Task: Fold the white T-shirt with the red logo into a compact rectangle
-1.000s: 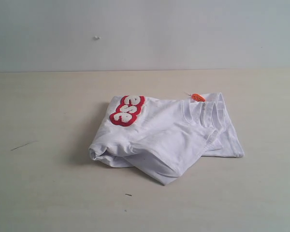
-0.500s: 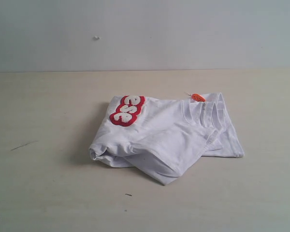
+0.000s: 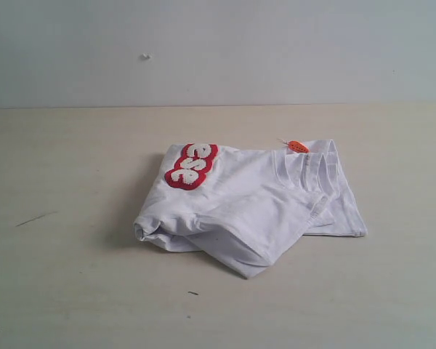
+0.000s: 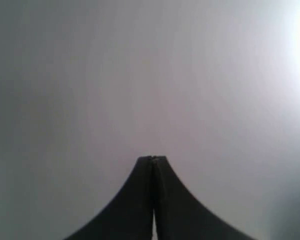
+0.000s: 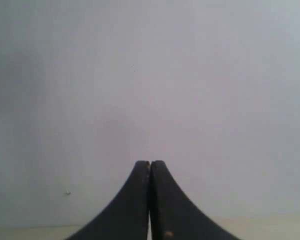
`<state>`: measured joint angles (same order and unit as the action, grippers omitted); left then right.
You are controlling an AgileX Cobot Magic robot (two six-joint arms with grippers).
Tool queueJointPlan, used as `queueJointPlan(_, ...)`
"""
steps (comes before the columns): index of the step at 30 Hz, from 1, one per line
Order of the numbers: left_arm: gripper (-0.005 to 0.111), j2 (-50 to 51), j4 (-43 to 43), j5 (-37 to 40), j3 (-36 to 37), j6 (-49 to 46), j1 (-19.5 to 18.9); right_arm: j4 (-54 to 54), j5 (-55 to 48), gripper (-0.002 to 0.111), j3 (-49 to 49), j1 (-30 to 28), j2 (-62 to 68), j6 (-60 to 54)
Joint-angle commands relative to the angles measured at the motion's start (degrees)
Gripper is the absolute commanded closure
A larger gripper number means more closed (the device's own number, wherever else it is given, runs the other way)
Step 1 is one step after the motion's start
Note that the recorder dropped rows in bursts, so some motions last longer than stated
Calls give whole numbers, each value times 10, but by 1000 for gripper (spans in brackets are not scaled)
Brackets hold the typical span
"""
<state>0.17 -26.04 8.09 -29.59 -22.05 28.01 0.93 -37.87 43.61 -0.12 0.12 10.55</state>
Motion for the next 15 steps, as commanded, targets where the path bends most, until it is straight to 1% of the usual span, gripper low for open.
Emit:
queueJointPlan(1, 107, -1, -15, 26, 18, 1, -1, -5, -6, 108, -4, -2, -1, 15)
queueJointPlan(5, 107, -2, -5, 124, 18, 0, -1, -5, -6, 108, -4, -2, -1, 15)
queueJointPlan(11, 107, -2, -5, 162, 18, 0, -1, -5, -6, 108, -4, -2, -1, 15)
queueJointPlan(15, 107, -2, -5, 167, 18, 0, -1, -5, -6, 108, -4, -2, -1, 15)
